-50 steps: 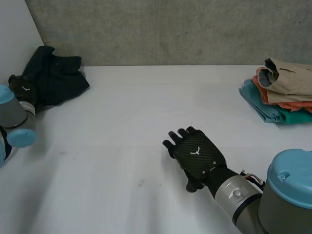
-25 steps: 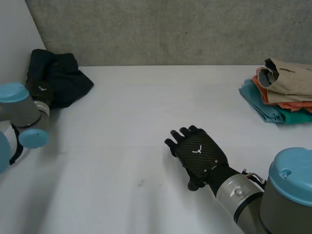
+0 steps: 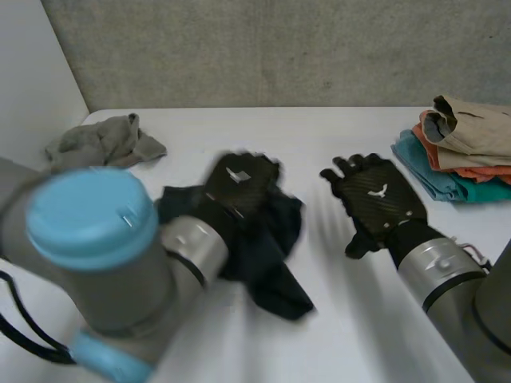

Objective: Fold the laundry.

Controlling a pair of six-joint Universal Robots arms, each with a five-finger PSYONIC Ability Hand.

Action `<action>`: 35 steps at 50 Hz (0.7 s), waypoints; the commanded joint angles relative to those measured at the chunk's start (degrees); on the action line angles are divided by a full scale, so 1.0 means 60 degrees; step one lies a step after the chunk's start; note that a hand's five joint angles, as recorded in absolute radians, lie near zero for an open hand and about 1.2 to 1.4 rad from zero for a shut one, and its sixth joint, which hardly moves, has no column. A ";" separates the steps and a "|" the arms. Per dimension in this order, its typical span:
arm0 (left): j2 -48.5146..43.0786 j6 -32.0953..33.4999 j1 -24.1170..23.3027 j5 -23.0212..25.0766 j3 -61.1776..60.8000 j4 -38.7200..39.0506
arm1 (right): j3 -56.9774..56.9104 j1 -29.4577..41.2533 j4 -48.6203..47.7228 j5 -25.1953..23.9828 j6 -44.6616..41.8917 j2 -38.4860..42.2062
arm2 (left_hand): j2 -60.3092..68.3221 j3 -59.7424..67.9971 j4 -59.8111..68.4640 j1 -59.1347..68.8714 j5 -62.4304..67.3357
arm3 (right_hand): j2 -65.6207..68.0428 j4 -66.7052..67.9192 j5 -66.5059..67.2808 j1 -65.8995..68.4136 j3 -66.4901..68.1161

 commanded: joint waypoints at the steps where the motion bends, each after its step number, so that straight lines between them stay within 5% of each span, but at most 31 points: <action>1: -0.0340 0.0106 -0.0936 -0.0026 -0.0074 -0.0694 | -0.0040 -0.0449 0.0017 -0.0016 0.0220 -0.0087 | -0.3616 -0.3606 -0.3689 -0.2757 -0.3459 | -0.0473 -0.0477 -0.0608 -0.0135 -0.0316; 3: -0.0238 0.0354 -0.0834 -0.0171 -0.0074 -0.1103 | -0.0055 -0.0552 0.0002 -0.0075 0.0220 -0.0087 | -0.8832 -0.8822 -0.8905 -0.7973 -0.8676 | -0.0473 -0.0477 -0.0608 -0.0135 -0.0316; 11: 0.0128 0.1278 0.1068 -0.1677 -0.0147 -0.1472 | -0.0786 -0.0713 0.0616 -0.0470 0.0132 -0.0043 | -0.9054 -0.9044 -0.9127 -0.8195 -0.8898 | -0.0473 -0.0477 -0.0608 -0.0135 -0.0316; 18: 0.0537 0.1220 0.1846 -0.2544 -0.0614 -0.1531 | -0.1958 -0.0904 0.2403 -0.1904 -0.0058 0.0380 | -0.9054 -0.9044 -0.9127 -0.8195 -0.8898 | -0.0473 -0.0477 -0.0608 -0.0135 -0.0316; 24: 0.0876 0.1176 0.2243 -0.2589 -0.1084 -0.1501 | -0.3172 -0.0816 0.3631 -0.2857 -0.0497 0.1418 | -0.9054 -0.9044 -0.9127 -0.8195 -0.8898 | -0.0473 -0.0477 -0.0608 -0.0135 -0.0316; 35: 0.0101 0.1191 0.2814 -0.2457 -0.1114 -0.1545 | -0.5385 -0.0333 0.4719 -0.2815 -0.0043 0.3998 | -0.8943 -0.8932 -0.9015 -0.8084 -0.8786 | -0.0473 -0.0477 -0.0608 -0.0135 -0.0316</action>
